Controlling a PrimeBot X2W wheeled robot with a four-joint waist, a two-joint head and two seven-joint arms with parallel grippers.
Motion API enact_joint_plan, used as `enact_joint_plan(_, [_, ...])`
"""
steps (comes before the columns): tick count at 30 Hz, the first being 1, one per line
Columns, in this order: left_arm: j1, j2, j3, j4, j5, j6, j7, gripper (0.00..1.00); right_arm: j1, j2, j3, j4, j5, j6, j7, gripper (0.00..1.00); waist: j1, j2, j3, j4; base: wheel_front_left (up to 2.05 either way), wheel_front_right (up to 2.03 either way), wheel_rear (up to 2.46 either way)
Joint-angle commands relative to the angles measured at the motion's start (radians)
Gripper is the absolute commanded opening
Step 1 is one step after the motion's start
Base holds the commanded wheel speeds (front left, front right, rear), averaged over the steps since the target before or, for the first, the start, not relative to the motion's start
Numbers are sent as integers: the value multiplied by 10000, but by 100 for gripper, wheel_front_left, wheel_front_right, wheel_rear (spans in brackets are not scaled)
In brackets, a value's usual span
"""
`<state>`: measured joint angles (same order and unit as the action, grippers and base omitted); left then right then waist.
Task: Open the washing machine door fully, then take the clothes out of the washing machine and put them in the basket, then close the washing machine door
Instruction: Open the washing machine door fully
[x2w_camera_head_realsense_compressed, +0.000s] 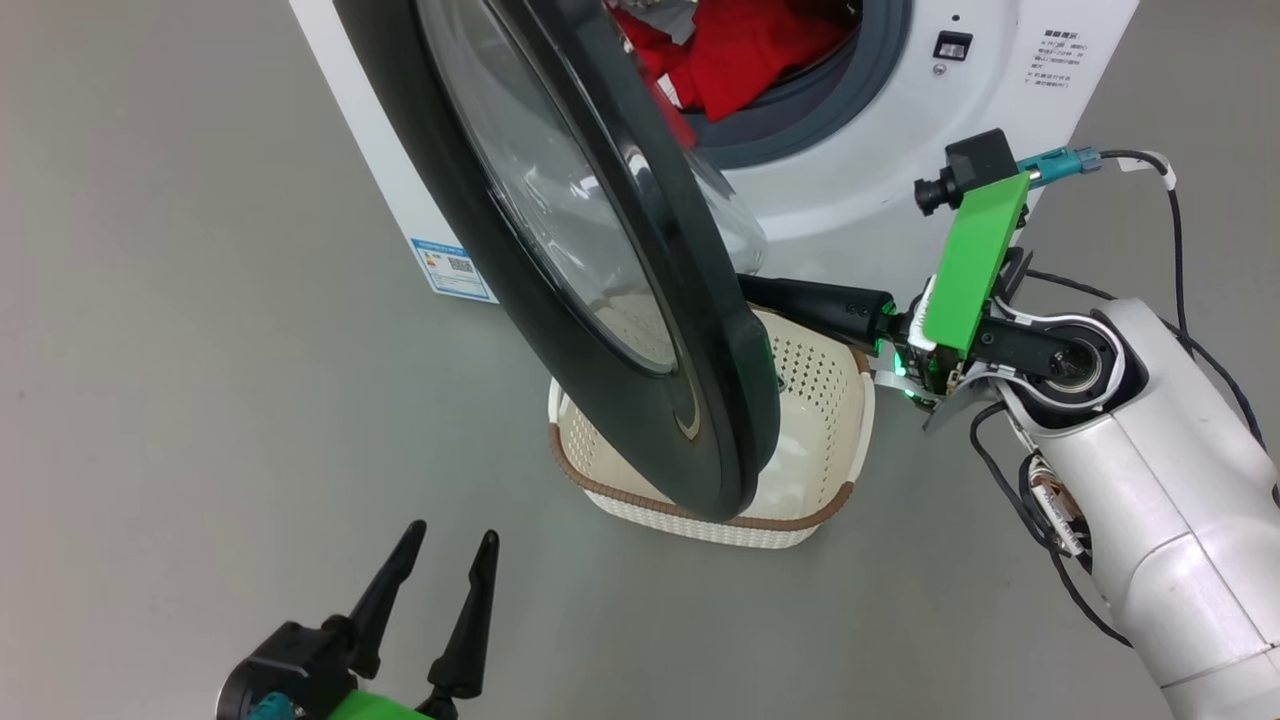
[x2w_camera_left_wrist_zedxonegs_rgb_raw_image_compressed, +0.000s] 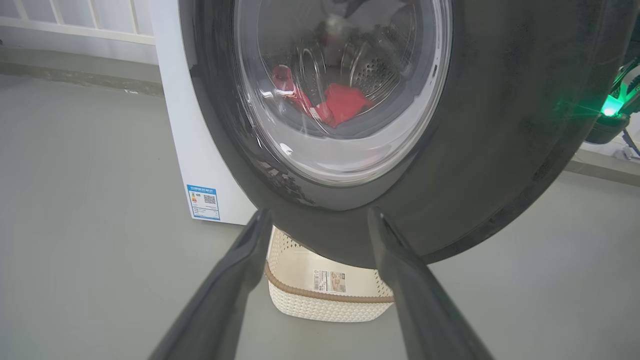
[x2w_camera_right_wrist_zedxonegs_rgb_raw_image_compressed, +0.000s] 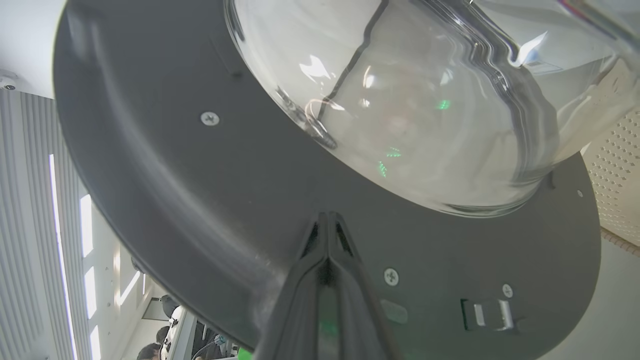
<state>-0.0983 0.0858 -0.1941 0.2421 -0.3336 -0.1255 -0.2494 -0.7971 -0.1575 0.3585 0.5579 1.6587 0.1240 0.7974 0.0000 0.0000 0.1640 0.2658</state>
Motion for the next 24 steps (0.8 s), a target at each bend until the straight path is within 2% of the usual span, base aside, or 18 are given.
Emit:
enact_joint_plan(1, [-26,123,394,-272,74,-52,-124,100,195,147,-23,-321,-186,67,-176,40,0,0,18,-17,0,0,0])
enact_joint_plan(2, [-35,125,412,-278,61,-52,-124,100,219,134,-60,-331,-234,67,-272,75,0,0,30,-31,0,0,0])
enact_joint_plan(3, [-42,130,430,-280,49,-52,-124,100,253,122,-91,-329,-269,67,-344,100,0,0,33,-49,0,0,0])
enact_joint_plan(14, [-66,271,501,-241,-5,-52,-124,100,926,-111,-421,-285,-626,67,-1108,100,0,0,-86,-457,0,0,0])
enact_joint_plan(24, [-22,387,711,-189,-91,-52,-124,100,2192,-275,-647,-606,-1005,67,-2181,100,0,0,-215,-867,0,0,0])
